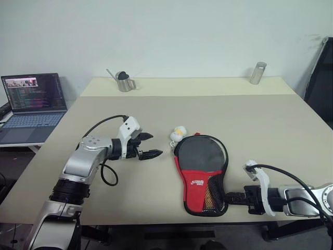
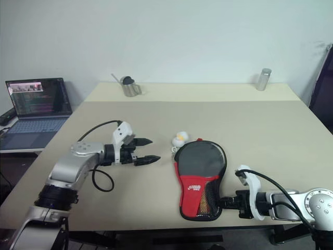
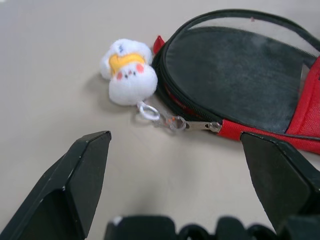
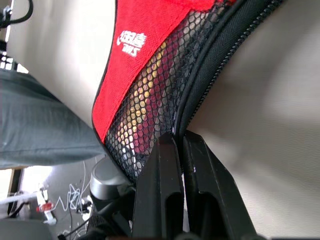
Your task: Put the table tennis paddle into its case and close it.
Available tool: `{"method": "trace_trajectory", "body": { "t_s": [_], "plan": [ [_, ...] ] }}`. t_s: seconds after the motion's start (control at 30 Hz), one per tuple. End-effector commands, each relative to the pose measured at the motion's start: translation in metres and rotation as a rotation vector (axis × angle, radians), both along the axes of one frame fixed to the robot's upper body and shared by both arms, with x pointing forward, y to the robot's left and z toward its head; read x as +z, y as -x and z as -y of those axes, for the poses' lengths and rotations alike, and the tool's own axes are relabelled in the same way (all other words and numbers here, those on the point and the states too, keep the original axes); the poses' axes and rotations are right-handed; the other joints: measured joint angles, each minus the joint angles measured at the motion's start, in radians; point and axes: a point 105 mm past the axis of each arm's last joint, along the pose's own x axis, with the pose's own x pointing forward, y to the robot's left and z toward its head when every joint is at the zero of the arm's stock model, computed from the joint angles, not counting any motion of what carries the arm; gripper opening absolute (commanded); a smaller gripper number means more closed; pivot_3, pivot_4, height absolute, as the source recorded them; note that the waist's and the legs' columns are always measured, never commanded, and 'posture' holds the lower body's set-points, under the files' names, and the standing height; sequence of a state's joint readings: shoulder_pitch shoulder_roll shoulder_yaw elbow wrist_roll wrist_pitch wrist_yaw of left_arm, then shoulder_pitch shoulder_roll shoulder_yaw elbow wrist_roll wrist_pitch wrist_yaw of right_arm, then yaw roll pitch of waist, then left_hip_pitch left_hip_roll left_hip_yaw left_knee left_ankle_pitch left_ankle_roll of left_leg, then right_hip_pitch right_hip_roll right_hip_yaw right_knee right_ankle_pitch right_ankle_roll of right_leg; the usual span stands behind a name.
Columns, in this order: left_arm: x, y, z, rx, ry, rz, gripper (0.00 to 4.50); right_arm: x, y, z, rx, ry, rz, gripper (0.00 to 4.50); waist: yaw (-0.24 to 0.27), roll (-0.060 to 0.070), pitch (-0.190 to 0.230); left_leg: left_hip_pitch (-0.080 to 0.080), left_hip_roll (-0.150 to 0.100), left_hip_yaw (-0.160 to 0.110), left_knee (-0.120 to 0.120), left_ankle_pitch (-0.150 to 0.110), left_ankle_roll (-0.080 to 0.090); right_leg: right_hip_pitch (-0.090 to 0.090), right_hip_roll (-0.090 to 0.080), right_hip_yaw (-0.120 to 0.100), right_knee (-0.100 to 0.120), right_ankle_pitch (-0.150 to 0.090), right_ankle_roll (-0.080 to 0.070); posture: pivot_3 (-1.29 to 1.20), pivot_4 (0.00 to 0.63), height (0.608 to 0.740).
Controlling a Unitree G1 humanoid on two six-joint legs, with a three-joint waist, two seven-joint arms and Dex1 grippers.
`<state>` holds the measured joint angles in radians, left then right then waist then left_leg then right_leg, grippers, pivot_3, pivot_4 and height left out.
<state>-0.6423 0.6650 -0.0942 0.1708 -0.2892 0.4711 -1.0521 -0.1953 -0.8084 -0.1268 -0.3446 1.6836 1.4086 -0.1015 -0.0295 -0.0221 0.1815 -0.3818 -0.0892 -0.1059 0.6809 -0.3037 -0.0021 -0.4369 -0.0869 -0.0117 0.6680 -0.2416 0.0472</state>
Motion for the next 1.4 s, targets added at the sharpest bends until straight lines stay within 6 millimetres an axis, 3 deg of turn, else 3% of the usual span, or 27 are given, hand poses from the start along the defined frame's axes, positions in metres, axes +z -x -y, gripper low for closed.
{"method": "trace_trajectory", "body": {
  "t_s": [0.03, 0.2, 0.3, 0.5, 0.67, 0.83, 0.97, 1.07, 1.17, 1.27, 1.4],
  "plan": [
    [0.012, -0.001, 0.002, -0.011, 0.003, 0.051, 4.5, 0.005, 0.008, -0.008, 0.073, -0.019, 0.014, 0.01, 0.0, 0.0, 0.0, 0.0, 0.0, 0.0, 0.0, 0.0, 0.0, 0.0, 0.0, 0.0, -0.001, 0.0, 0.0, 0.0, 0.15, 0.74],
    [0.013, -0.001, -0.001, -0.001, 0.004, 0.055, 4.5, 0.009, 0.009, -0.01, 0.126, 0.007, 0.052, 0.01, 0.001, 0.0, 0.0, 0.0, 0.001, 0.0, 0.0, 0.001, -0.001, 0.001, 0.0, 0.0, -0.004, 0.001, 0.001, 0.0, 0.15, 0.74],
    [0.012, -0.002, -0.002, 0.008, 0.005, 0.057, 4.5, 0.012, 0.008, -0.008, 0.136, 0.017, 0.069, 0.67, 0.001, 0.0, 0.0, -0.001, 0.0, 0.0, 0.0, 0.001, -0.001, 0.001, 0.0, 0.0, -0.004, 0.001, 0.001, 0.0, 0.15, 0.74],
    [0.012, -0.002, -0.003, 0.019, 0.007, 0.06, 4.5, 0.021, -0.002, -0.002, 0.136, 0.034, 0.127, 2.71, 0.002, 0.0, 0.0, 0.0, 0.0, 0.0, 0.0, 0.001, -0.001, 0.002, 0.0, 0.0, -0.004, 0.001, 0.001, 0.0, 0.15, 0.74],
    [0.013, -0.004, -0.005, 0.027, 0.008, 0.063, 4.5, 0.033, 0.002, -0.002, 0.2, 0.05, 0.187, 4.42, 0.004, 0.0, 0.0, 0.0, 0.0, 0.0, 0.0, 0.001, -0.001, 0.002, 0.0, -0.001, -0.004, 0.001, 0.001, 0.0, 0.15, 0.74],
    [0.022, -0.014, -0.01, 0.092, 0.044, 0.09, 4.5, 0.059, 0.002, 0.002, 0.267, 0.136, 0.353, 4.47, 0.005, 0.0, 0.0, 0.0, 0.0, 0.0, 0.0, 0.001, -0.001, 0.002, 0.0, -0.001, -0.005, 0.001, 0.001, 0.0, 0.15, 0.74],
    [0.033, -0.038, -0.005, 0.211, 0.113, 0.127, 4.5, 0.077, -0.051, -0.009, 0.12, 0.193, 0.625, 4.47, 0.006, -0.002, -0.001, 0.0, 0.0, -0.001, 0.001, 0.001, -0.001, 0.003, 0.0, -0.001, -0.004, 0.002, 0.003, 0.0, 0.15, 0.74],
    [0.039, -0.054, 0.009, 0.245, 0.145, 0.125, 4.5, 0.063, -0.084, -0.031, 0.078, 0.293, 0.79, 4.47, 0.006, -0.005, -0.002, 0.001, -0.001, 0.0, 0.001, 0.002, -0.001, 0.003, 0.0, 0.0, -0.004, 0.004, 0.004, 0.0, 0.15, 0.74],
    [0.043, -0.067, 0.03, 0.265, 0.183, 0.099, 4.5, 0.045, -0.106, -0.051, 0.019, 0.278, 0.838, 4.47, 0.005, -0.005, -0.003, 0.0, -0.002, 0.0, 0.002, 0.002, -0.002, 0.001, 0.0, 0.0, -0.004, 0.004, 0.004, 0.0, 0.15, 0.74],
    [0.037, -0.076, 0.049, 0.267, 0.158, 0.078, 4.5, 0.027, -0.117, -0.066, -0.021, 0.258, 0.832, 4.47, 0.004, -0.005, -0.003, -0.003, -0.004, 0.001, 0.002, 0.002, -0.002, -0.003, -0.001, 0.001, -0.004, 0.004, 0.004, 0.0, 0.15, 0.74],
    [0.008, -0.086, 0.068, 0.327, 0.088, -0.013, 4.5, -0.01, -0.114, -0.079, -0.036, 0.225, 0.698, 4.47, 0.003, -0.005, -0.003, -0.004, -0.004, 0.001, 0.002, 0.002, -0.002, -0.003, -0.001, 0.0, -0.005, 0.004, 0.004, 0.0, 0.15, 0.74]
  ]
}}
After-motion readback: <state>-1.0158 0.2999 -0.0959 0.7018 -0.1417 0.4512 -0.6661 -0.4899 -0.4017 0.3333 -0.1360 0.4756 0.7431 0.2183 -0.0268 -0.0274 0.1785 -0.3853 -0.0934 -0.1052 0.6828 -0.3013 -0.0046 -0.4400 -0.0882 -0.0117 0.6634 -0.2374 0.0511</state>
